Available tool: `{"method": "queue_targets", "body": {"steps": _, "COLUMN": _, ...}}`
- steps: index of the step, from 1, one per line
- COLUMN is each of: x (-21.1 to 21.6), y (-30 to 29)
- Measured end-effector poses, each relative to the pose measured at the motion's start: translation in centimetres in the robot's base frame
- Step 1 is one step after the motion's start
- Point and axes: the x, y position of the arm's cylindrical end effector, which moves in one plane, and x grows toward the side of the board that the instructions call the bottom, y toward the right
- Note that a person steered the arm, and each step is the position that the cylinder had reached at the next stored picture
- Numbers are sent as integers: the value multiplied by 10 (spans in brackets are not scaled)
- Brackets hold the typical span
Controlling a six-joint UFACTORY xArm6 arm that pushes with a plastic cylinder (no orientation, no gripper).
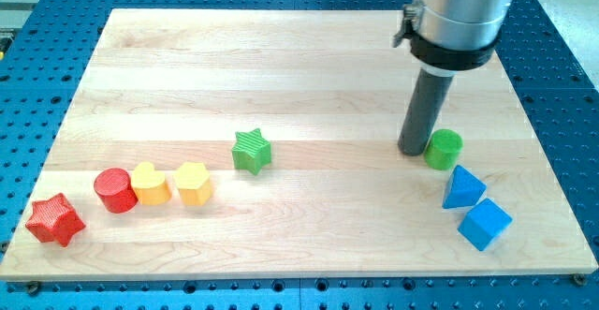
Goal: Drag the green star slightly towards the green circle
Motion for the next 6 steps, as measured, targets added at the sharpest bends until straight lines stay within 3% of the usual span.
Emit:
{"method": "queue_targets", "body": {"steps": 1, "x": -1, "y": -19}}
{"method": "queue_targets", "body": {"steps": 2, "x": 3, "y": -89}}
{"method": "queue_targets", "body": {"steps": 4, "x": 66, "y": -198}}
{"method": "queue_targets", "body": {"steps": 5, "x": 73, "y": -262}}
{"method": "queue_targets", "body": {"steps": 6, "x": 29, "y": -252}}
